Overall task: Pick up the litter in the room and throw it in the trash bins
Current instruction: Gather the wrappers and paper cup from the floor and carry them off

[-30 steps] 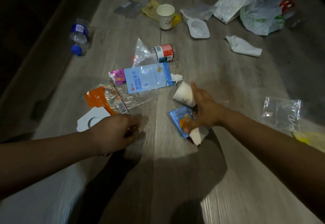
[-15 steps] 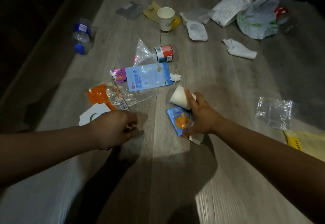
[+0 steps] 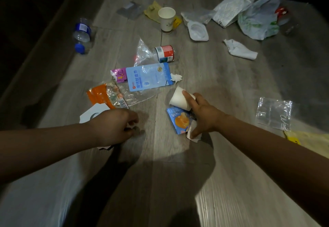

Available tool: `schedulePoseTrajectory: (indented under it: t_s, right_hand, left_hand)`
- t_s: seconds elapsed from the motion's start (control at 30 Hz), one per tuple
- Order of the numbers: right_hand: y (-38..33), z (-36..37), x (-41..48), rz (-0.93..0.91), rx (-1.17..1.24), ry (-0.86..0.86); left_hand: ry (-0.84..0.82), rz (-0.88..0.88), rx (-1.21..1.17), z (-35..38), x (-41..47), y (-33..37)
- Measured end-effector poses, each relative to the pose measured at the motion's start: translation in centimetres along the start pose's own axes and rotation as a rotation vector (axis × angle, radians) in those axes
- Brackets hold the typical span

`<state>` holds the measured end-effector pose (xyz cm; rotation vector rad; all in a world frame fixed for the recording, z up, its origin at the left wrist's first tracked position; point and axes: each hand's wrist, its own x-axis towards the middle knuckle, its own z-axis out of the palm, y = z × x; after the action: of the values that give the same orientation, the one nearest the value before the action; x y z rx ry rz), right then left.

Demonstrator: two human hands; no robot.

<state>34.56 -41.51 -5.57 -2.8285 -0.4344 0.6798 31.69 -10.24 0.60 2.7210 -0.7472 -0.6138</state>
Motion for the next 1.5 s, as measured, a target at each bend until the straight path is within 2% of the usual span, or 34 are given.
schedulePoseTrajectory:
  t_s: [0.2, 0.3, 0.47, 0.57, 0.73, 0.83, 1.0, 1.1, 1.2, 1.33, 1.43, 1.5]
  right_hand:
    - [-0.3, 0.6, -0.2, -0.064, 0.113, 0.186]
    - [-0.7, 0.6, -0.1, -0.041, 0.154, 0.262]
    - [-0.7, -0.2, 0.6, 0.004, 0.131, 0.283]
    - [-0.9, -0.4, 0.4, 0.024, 0.205, 0.27]
    - [-2.2, -0.8, -1.2, -0.001, 0.376, 0.341]
    - [-4.2, -0.8, -2.4, -0.033, 0.476, 0.349]
    - [-8.4, -0.6, -3.7, -0.122, 0.628, 0.327]
    - [-10.4, -0.1, -4.2, -0.187, 0.699, 0.293]
    - [-12.2, 0.3, -4.3, -0.235, 0.728, 0.293]
    - [-14.0, 1.2, -3.6, -0.276, 0.762, 0.248]
    - [-15.0, 1.6, -2.9, -0.297, 0.754, 0.22]
    - [-15.5, 1.7, -2.6, -0.305, 0.757, 0.21]
  left_hand:
    - [-0.011, -0.003, 0.025, 0.3, -0.1, -0.1]
    - [-0.004, -0.003, 0.067, 0.4, -0.4, -0.3]
    - [-0.039, -0.032, 0.067, 1.0, -0.9, -1.5]
    - [-0.046, -0.051, 0.061, 1.2, -1.3, -2.2]
    - [-0.039, -0.099, -0.014, 0.9, -2.5, -3.1]
    - [-0.016, -0.174, -0.084, 0.6, -4.2, -3.7]
    - [0.169, -0.361, -0.124, 1.7, -8.6, -6.0]
    - [0.21, -0.467, -0.108, 2.7, -11.2, -8.4]
    - [0.202, -0.548, -0.039, 3.3, -13.4, -11.3]
    - [0.095, -0.695, -0.001, 3.6, -15.0, -14.6]
    - [0.001, -0.779, -0.088, 4.0, -15.5, -16.0]
    - [-0.004, -0.796, -0.17, 4.7, -15.3, -16.1]
